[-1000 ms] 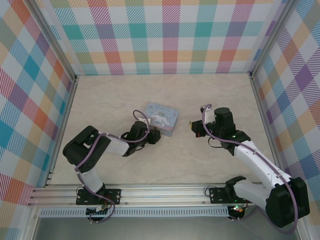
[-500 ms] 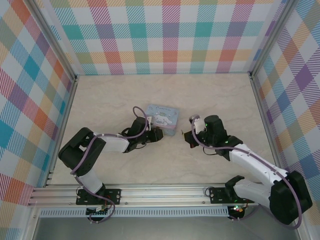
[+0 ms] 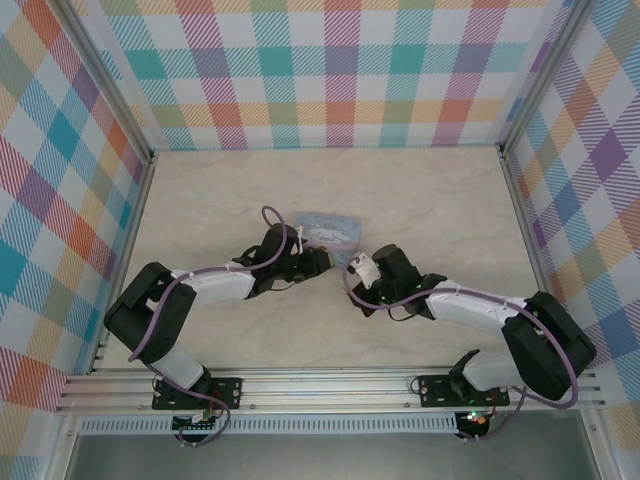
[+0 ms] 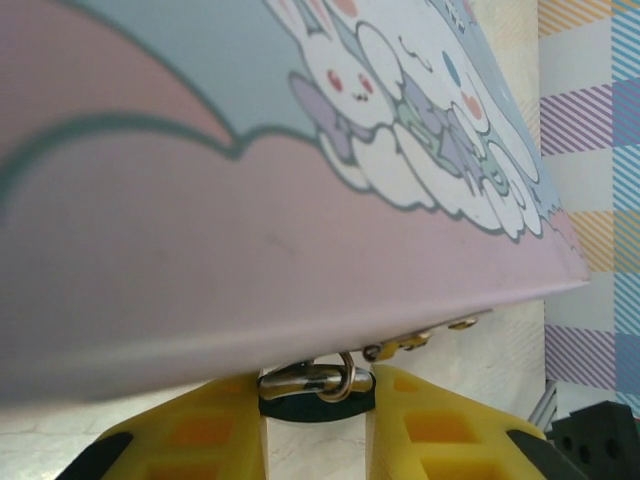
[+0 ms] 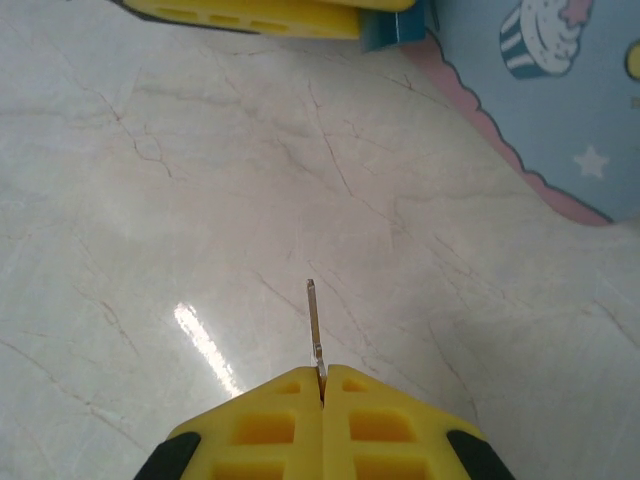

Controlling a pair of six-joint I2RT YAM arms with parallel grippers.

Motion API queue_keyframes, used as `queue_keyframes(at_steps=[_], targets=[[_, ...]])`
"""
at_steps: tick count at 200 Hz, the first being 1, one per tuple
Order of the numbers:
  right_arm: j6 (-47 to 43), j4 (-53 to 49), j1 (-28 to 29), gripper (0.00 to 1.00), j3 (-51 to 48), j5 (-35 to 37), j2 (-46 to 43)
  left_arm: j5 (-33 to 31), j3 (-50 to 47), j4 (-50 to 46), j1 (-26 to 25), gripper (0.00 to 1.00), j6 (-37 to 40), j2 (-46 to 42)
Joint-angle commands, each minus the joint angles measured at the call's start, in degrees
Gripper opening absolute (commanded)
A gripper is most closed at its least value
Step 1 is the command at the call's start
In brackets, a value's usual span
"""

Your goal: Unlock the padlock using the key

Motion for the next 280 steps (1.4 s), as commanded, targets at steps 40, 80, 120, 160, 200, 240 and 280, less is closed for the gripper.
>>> queue_keyframes(at_steps=[40,80,120,160,200,240,280], targets=[[-3.4,5.3,0.3,0.02,3.2,3.1,2.5,2.8,2.7,-0.9,-0.6,0.25,-3.2,-1.6],[-3.9,5.8,0.4,0.01,4.6,2.9,4.8,3.1,3.0,-1.3,-0.6,0.25,-4.1,-1.6],[-3.9,7.3,0.5,0.02,5.2,3.3,5.9,3.0,2.6,-0.9,-0.6,0.25,-4.5,-2.0],[-3.8,8.0,0.4,0.02,6.5,2.7,7.8,3.1,2.3,-0.6,-0.6,0.25,-4.7,-2.2],[-3.8,8.4,0.4,0.01,7.4,2.9,9.2,3.1,2.2,-0.6,-0.5,0.25,-4.8,-2.2],[-3.4,9.7,0.4,0.01,7.2,3.3,9.5,2.9,2.0,-0.6,-0.6,0.25,-4.7,-2.2],[-3.4,10.7,0.4,0.01,6.3,3.4,8.5,2.6,1.9,-0.6,-0.6,0.25,-4.8,-2.1]])
